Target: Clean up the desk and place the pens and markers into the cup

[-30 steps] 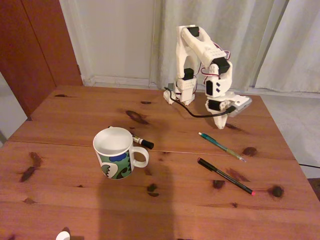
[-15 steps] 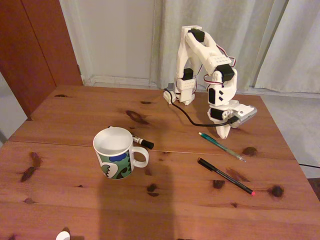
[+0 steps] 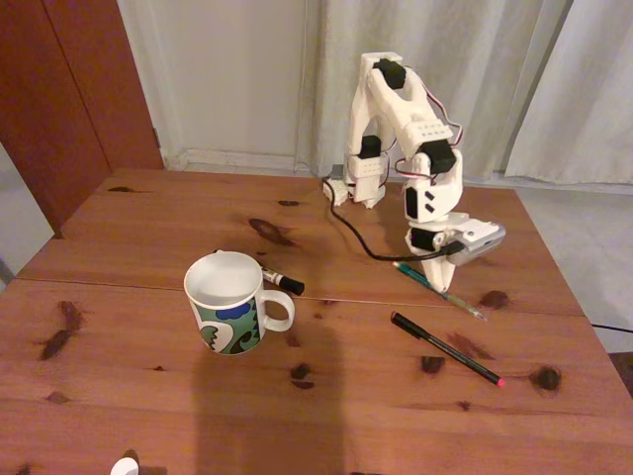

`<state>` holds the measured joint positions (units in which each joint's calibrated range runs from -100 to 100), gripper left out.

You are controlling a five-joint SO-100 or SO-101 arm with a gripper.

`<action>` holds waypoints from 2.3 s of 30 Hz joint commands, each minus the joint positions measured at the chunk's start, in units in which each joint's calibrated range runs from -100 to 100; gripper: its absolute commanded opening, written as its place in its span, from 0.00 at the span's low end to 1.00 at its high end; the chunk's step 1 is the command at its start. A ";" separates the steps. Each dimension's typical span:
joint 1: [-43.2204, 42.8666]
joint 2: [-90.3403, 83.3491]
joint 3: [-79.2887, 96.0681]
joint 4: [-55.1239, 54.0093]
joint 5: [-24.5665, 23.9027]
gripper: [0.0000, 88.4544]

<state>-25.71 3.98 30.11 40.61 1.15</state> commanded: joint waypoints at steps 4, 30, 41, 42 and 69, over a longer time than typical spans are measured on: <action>-0.15 -0.96 3.35 -6.07 0.00 0.01; 0.01 -2.62 -2.24 10.96 0.48 0.01; -0.23 -7.50 1.81 10.36 0.53 0.01; -0.15 -7.58 1.81 10.36 0.53 0.01; -0.55 -7.67 1.90 10.36 0.42 0.24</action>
<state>-26.07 -0.08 32.23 51.31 1.39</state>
